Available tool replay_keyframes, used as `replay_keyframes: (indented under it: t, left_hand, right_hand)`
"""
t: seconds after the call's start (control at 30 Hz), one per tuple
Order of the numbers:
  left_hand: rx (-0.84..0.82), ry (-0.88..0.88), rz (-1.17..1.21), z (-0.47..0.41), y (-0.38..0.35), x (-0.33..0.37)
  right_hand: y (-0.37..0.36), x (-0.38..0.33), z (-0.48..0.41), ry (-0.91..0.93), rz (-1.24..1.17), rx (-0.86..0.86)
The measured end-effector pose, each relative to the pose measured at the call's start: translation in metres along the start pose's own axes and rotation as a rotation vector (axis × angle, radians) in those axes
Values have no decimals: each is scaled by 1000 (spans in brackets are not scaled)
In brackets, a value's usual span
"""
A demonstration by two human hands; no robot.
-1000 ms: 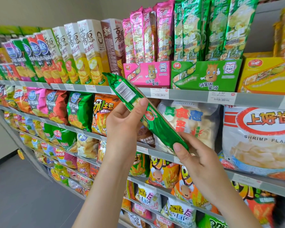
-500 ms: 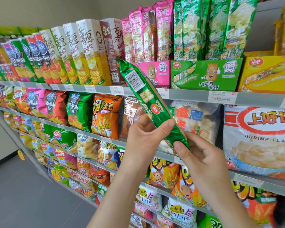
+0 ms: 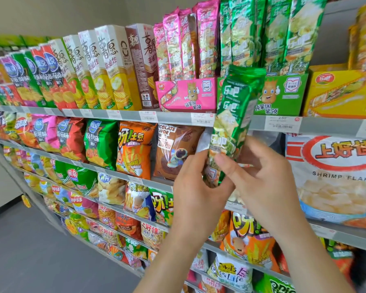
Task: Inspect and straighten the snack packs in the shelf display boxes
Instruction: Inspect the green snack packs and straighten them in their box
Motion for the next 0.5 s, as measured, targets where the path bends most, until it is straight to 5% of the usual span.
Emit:
replay_keyframes:
  t: [0.5]
  left_hand:
    - [67, -72, -194, 22, 4, 10]
  right_hand:
    - [33, 14, -17, -21, -394, 156]
Point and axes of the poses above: each hand's wrist, its own z-axis away from the middle knuckle, its own y-axis out of the back of the hand, x = y × z, the point moved 10 cm from there along -z, towards the middle knuckle, and after that the axes turned 10 degrees about -x, right-handed, at the moved point
